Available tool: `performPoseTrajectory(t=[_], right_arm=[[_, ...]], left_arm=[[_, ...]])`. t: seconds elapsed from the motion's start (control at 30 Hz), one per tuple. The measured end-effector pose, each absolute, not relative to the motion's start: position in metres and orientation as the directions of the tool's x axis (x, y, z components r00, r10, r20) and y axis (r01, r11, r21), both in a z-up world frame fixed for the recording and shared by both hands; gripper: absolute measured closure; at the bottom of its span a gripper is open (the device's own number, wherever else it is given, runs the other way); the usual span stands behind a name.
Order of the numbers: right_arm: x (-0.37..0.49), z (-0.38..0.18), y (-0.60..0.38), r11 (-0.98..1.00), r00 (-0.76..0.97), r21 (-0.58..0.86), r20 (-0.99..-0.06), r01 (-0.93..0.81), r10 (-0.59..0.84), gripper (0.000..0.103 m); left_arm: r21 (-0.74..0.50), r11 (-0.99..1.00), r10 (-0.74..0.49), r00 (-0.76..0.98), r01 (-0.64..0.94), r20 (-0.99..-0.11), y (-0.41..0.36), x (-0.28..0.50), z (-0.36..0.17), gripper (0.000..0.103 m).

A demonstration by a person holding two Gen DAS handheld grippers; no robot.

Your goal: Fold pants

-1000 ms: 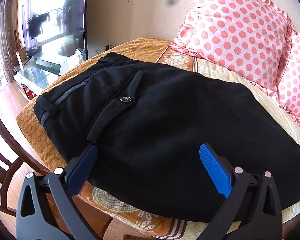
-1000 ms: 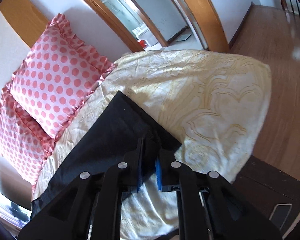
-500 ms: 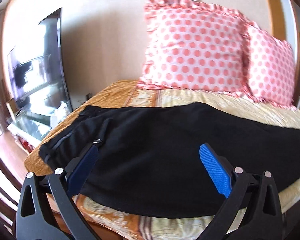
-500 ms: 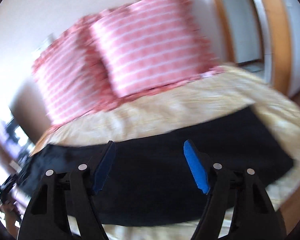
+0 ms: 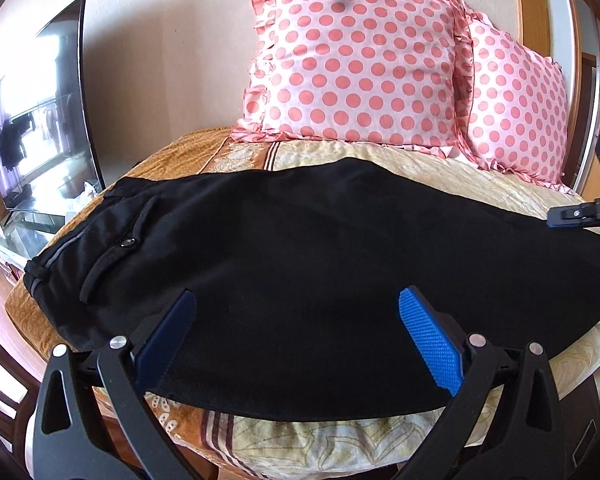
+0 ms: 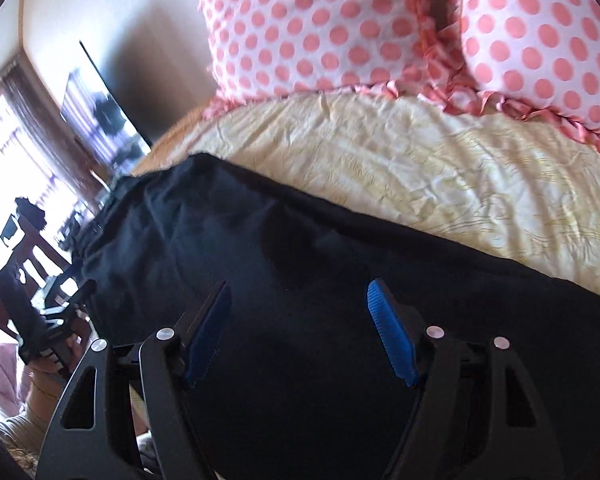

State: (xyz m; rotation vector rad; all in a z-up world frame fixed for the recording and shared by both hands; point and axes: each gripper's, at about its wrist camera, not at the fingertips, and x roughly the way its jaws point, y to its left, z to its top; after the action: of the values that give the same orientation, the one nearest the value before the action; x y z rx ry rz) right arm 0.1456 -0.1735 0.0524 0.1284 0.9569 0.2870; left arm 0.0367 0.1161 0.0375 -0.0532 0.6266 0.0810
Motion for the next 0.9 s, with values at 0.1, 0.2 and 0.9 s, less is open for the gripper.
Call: performPoseTrajectory(t=[0.1, 0.2, 0.9], right_arm=[[0.162, 0.038, -0.166, 0.974, 0.508, 0.157, -0.833, -0.162, 0.218, 0.030], [0.173, 0.028, -0.166, 0.988, 0.509, 0.067, -0.851, -0.140, 0.130, 0.030], [0.080, 0.063, -0.345, 0.950, 0.638, 0.166, -0.769, 0.264, -0.043, 0.027]], left_arm=[[-0.032, 0.995, 0.053, 0.800, -0.090, -0.598, 0.118, 0.038, 0.034, 0.002], [-0.039, 0.995, 0.048, 0.792, -0.090, -0.609, 0.120, 0.040, 0.031, 0.002], [-0.115, 0.992, -0.018, 0.835, -0.055, -0.550, 0.120, 0.028, 0.032, 0.002]])
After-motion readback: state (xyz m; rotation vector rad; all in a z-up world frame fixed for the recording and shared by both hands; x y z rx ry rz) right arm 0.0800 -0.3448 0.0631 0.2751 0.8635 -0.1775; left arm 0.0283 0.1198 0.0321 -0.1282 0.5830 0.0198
